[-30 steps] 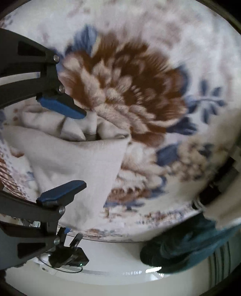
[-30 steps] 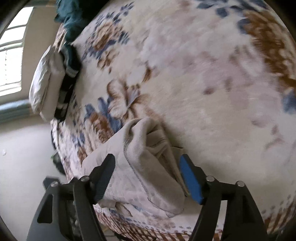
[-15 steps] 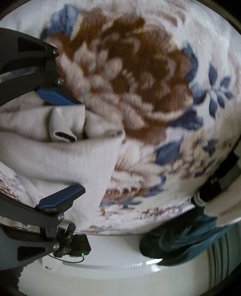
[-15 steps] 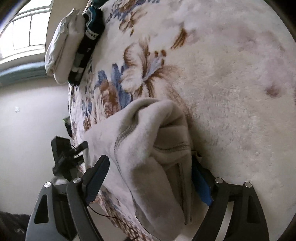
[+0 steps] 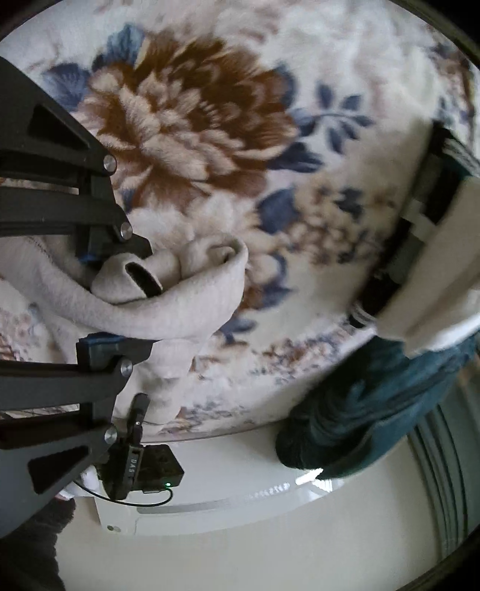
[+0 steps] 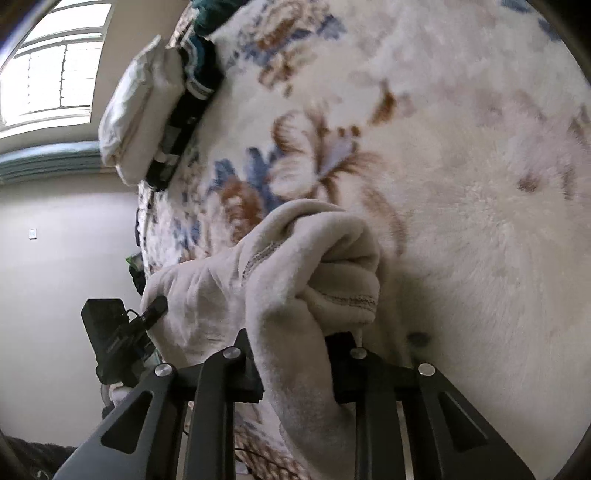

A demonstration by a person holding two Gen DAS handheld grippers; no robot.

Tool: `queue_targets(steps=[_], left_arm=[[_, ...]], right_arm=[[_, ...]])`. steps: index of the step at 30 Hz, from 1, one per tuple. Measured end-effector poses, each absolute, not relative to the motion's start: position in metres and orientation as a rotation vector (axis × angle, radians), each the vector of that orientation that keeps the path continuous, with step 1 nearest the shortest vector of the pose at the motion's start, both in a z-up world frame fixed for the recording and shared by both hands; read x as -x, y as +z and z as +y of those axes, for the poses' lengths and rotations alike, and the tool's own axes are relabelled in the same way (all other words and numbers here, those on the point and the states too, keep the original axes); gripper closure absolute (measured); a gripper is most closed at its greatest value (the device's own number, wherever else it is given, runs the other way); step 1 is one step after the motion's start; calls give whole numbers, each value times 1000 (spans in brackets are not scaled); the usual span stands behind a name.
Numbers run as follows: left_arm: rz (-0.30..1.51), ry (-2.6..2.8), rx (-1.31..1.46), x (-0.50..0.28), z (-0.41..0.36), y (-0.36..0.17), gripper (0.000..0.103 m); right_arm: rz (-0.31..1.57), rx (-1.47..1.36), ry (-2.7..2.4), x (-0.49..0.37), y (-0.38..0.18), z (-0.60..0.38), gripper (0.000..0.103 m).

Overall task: Fold small clothes
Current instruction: 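Lift the bundle with both grippers and place it on the white clothes stack, then open both grippers and pull them back from the stack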

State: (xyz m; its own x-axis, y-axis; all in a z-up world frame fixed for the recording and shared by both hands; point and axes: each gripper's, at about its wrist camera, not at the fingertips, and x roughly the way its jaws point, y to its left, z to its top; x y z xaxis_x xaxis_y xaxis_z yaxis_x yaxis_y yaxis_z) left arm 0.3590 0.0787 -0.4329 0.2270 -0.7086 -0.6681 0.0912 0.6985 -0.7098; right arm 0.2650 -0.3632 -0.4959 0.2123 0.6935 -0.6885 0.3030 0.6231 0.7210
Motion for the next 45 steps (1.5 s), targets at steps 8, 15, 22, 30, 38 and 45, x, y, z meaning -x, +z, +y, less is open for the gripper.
queue_targets(steps=[8, 15, 22, 30, 38, 45], left_arm=[[1128, -614, 527, -406, 105, -336, 80], [999, -624, 467, -515, 133, -237, 80], [969, -585, 404, -663, 152, -221, 80], [1136, -480, 415, -779, 170, -312, 78], [1181, -403, 483, -797, 184, -358, 57], [1039, -238, 210, -760, 161, -293, 8]], right_arm=[[1263, -893, 355, -311, -383, -334, 80], [1172, -797, 380, -419, -282, -289, 80], [1091, -804, 398, -581, -256, -250, 80], [1167, -768, 331, -728, -319, -227, 80], [1259, -676, 223, -770, -372, -226, 71], [1204, -390, 31, -751, -321, -215, 0]])
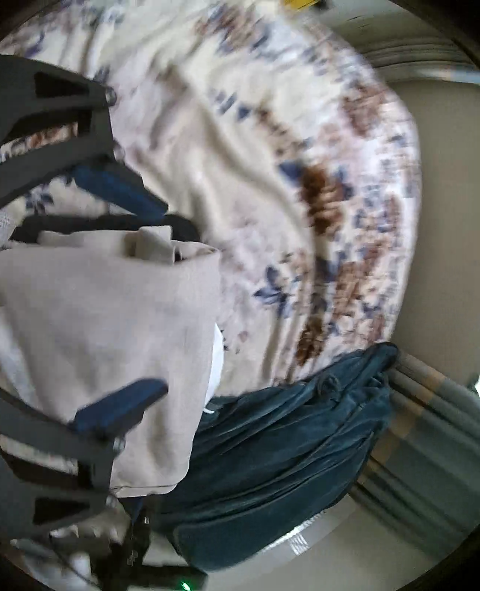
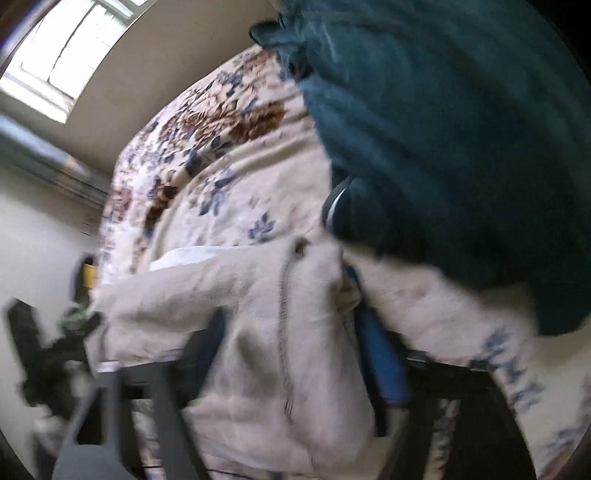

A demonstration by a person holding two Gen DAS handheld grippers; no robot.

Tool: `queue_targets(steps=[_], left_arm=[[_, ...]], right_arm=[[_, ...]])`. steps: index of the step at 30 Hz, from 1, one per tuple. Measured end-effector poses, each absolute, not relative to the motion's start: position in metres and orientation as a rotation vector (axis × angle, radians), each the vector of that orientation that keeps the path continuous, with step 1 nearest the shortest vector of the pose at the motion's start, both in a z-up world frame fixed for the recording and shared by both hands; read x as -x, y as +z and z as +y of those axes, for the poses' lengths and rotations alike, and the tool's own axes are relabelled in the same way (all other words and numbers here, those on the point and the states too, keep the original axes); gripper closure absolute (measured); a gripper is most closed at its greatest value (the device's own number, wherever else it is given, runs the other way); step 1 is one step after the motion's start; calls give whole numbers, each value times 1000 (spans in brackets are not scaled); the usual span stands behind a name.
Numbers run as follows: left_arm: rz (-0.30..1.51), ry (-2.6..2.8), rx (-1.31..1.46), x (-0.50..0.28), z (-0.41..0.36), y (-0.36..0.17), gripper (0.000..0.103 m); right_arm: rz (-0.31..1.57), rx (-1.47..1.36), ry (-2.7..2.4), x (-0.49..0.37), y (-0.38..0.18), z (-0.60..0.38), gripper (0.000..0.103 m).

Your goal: Fold small clothes

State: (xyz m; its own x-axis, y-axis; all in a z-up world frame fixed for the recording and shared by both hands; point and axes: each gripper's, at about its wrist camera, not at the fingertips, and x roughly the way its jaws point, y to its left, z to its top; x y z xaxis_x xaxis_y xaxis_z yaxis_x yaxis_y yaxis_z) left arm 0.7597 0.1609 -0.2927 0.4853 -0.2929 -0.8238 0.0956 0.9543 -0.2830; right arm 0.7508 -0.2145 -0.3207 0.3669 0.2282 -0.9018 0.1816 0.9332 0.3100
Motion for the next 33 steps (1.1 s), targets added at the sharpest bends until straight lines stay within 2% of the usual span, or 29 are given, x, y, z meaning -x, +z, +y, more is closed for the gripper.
queue_targets(steps=[3, 7, 16, 33], left_arm=[[991, -142, 84, -729, 145, -270, 1], [1006, -20, -5, -690, 132, -255, 0], [1000, 20, 15, -614, 122, -207, 0], [871, -23, -18, -449, 103, -52, 0]], right_arm=[[1150, -251, -76, -722, -287, -202, 0], [1105, -63, -184, -677, -257, -180, 0], [1073, -38, -213, -589, -197, -163, 0], [876, -9, -168, -383, 8, -159, 0]])
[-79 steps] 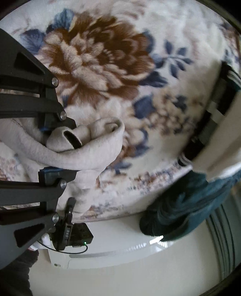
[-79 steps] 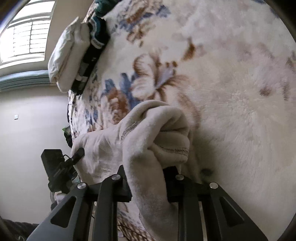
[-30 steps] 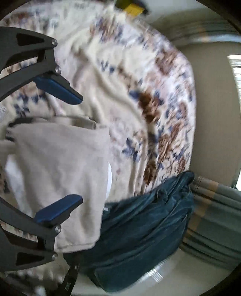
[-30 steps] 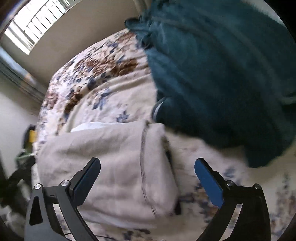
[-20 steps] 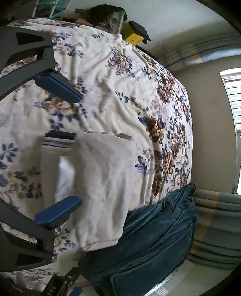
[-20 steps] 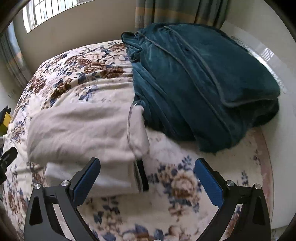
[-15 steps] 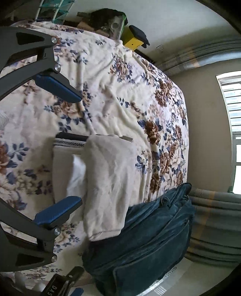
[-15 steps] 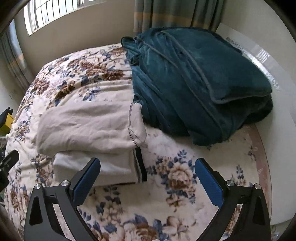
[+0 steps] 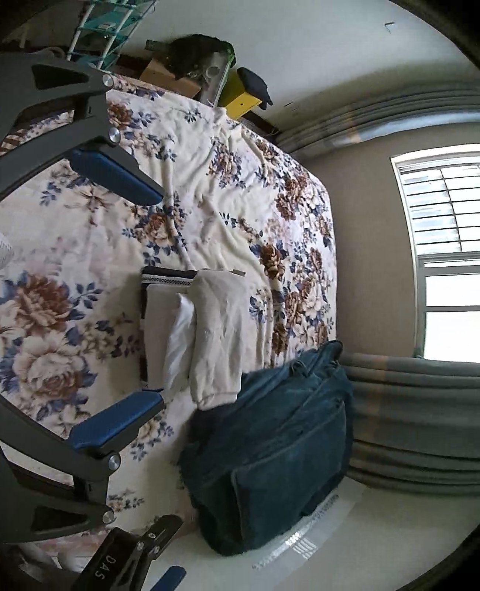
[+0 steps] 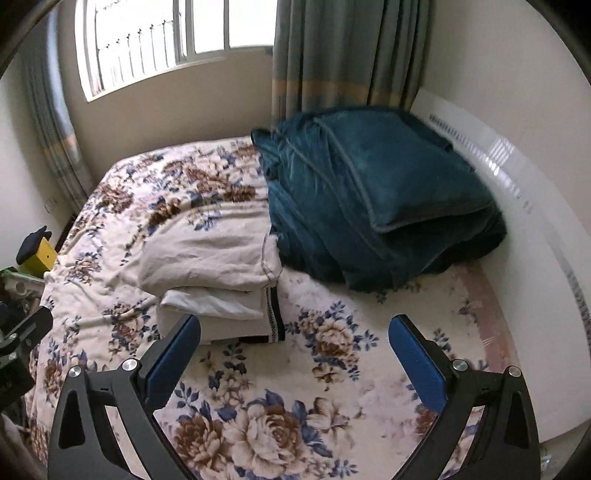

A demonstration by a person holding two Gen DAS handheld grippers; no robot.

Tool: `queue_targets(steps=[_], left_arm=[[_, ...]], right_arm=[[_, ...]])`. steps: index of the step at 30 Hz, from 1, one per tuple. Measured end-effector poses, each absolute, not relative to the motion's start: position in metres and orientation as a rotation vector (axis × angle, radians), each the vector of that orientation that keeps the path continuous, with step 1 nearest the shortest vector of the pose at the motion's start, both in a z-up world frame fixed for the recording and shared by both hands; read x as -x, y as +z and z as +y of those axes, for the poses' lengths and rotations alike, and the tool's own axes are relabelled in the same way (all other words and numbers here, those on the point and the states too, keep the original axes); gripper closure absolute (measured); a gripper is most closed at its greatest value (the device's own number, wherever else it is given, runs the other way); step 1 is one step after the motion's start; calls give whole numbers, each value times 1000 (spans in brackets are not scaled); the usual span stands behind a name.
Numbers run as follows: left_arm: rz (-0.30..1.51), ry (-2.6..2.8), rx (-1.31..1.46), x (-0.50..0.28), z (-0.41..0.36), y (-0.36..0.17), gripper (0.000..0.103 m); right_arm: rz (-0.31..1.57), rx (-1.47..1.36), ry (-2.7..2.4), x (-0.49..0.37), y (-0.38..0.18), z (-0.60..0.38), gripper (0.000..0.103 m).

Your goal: Fold small clothes

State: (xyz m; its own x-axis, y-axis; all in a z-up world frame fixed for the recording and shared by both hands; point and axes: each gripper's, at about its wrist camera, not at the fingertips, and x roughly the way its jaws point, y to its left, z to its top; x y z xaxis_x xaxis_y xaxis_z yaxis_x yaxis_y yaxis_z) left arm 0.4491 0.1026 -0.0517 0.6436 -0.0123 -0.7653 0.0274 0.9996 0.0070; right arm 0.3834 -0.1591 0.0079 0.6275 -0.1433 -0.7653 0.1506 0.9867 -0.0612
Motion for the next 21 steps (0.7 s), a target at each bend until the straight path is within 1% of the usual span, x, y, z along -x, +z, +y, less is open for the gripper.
queue_targets(steps=[5, 11, 16, 21], left_arm=[[825, -14, -28, -406, 102, -15, 0], [776, -21, -60, -359, 92, 15, 0], [748, -19, -30, -337, 94, 31, 0], [738, -11, -23, -323, 93, 37, 0]], right_arm=[[817, -8, -146, -321, 63, -160, 0], [763, -3, -124, -266, 111, -163, 0], [729, -13, -123, -228, 143, -173, 0], [731, 5, -106, -210, 155, -178, 0]])
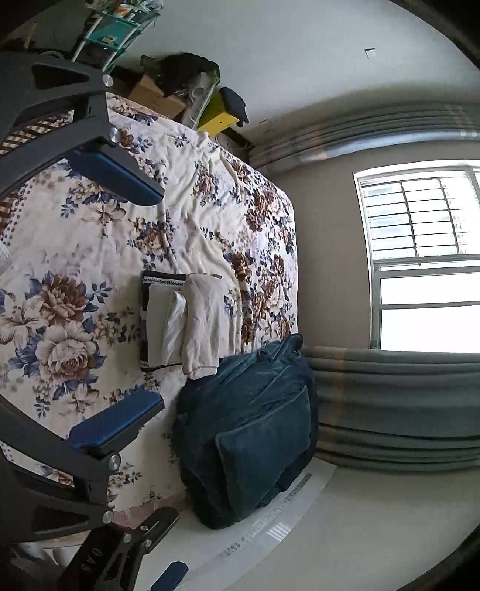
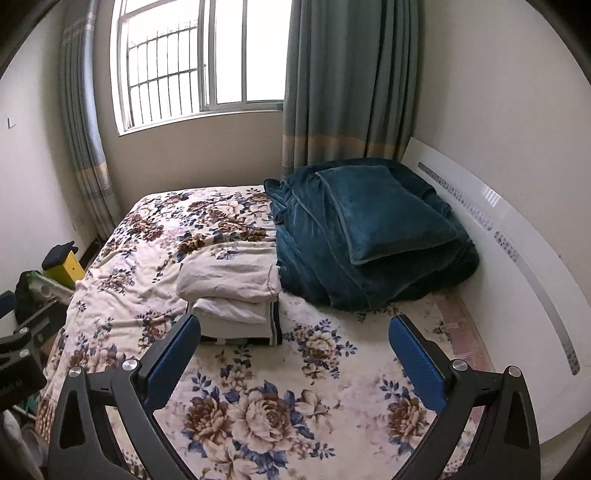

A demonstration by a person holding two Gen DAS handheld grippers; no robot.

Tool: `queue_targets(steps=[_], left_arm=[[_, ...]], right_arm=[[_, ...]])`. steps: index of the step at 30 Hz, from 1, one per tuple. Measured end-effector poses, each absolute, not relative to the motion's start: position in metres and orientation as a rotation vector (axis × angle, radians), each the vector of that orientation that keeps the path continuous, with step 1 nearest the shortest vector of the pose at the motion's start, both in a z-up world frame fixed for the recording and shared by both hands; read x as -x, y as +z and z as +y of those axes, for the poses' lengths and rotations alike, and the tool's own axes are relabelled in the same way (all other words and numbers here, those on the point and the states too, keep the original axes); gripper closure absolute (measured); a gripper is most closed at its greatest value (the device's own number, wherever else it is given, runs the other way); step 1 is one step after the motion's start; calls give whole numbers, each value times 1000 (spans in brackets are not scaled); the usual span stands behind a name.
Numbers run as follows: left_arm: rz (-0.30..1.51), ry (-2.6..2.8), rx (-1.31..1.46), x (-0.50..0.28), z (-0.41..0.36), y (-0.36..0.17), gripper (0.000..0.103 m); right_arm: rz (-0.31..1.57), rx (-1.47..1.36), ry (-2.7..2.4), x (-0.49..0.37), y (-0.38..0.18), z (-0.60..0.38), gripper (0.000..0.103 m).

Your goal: Fold small clothes

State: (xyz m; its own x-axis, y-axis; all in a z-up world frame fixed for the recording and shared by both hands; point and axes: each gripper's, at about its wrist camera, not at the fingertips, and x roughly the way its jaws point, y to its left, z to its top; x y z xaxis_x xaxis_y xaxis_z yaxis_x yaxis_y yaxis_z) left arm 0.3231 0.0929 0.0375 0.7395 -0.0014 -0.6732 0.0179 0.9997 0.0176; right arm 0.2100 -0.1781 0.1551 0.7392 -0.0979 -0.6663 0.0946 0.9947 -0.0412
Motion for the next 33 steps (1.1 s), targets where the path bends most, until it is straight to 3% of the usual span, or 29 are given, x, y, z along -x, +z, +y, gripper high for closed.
queue_targets(steps=[33], left_arm=[[703, 25, -41, -299, 96, 51, 0]], right_arm=[[731, -6, -20, -211, 155, -172, 0]])
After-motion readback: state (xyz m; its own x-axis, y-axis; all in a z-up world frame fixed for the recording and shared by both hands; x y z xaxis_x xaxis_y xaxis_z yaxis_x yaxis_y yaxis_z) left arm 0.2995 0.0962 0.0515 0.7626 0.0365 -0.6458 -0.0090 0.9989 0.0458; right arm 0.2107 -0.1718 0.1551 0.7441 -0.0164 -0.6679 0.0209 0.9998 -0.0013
